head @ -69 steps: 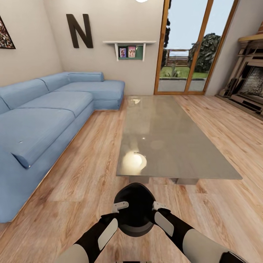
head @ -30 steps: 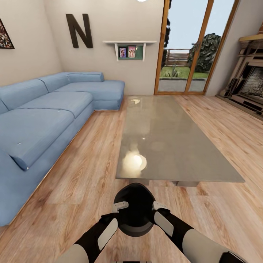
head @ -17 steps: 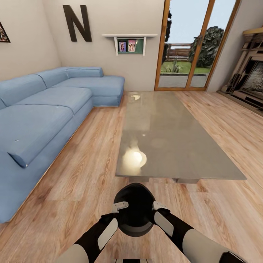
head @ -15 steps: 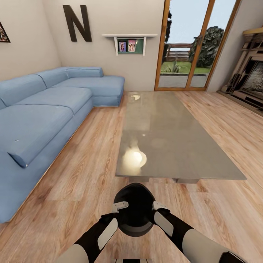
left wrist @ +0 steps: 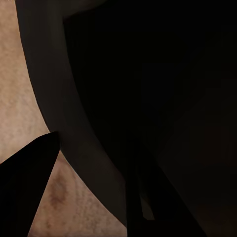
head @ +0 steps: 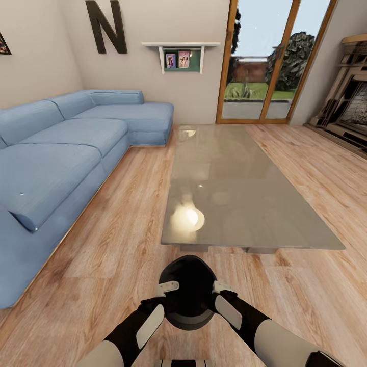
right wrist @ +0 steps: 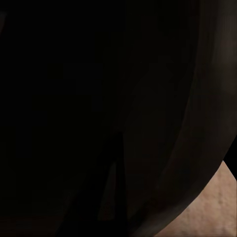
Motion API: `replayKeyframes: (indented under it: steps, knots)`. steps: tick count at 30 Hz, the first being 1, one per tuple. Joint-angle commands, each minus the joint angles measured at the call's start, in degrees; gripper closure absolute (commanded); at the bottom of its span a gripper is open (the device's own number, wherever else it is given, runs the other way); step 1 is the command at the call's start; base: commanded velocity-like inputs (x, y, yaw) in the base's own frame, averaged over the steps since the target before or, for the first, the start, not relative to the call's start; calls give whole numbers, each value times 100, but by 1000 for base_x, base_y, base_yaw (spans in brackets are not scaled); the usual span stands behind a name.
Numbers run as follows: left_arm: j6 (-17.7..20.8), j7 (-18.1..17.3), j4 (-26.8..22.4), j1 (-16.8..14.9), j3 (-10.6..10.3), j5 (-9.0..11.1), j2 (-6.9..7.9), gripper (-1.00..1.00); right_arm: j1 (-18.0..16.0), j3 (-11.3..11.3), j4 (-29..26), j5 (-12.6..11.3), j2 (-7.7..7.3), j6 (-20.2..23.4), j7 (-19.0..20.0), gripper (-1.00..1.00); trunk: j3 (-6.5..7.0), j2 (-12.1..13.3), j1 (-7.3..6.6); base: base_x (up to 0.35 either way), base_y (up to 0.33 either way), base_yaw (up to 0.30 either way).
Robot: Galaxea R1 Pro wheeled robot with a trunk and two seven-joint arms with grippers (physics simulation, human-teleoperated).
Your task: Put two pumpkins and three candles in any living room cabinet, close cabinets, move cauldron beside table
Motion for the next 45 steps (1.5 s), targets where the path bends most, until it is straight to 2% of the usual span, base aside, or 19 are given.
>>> replayKeyframes:
  steps: [1,4,9,20,21,39,40,45]
  knots:
    - [-8,53,-301,-14,-22,49,103,100,-3,114,-17,-231,-57,-6,-90,100,-5,-3,-2,0,0,0]
    - [-8,51,-301,-14,-24,49,103,100,-3,114,-17,-231,-57,-6,-90,100,-5,-3,-2,0,0,0]
    - [-8,44,-301,-14,-24,49,103,100,-3,114,-17,-231,-57,-6,-90,100,-116,-10,11,0,0,0]
    - [-8,49,-301,-14,-21,49,103,100,-3,114,-17,-231,-57,-6,-90,100,-116,-10,11,0,0,0]
    - [-10,51,-301,-14,-21,49,103,-100,-3,114,-17,-231,-57,-6,-90,100,-116,-10,11,0,0,0]
    - [-8,53,-301,-14,-21,49,103,-100,-3,114,-17,-231,-57,-12,-90,100,-116,-10,11,0,0,0]
    - [-8,53,-301,-14,-21,49,103,-100,-3,114,-17,-231,-58,-13,-90,-100,-116,-10,11,0,0,0]
    - [-8,53,-301,-14,-21,49,103,-100,-3,114,-14,-231,-62,-14,-82,-100,-116,-10,11,0,0,0]
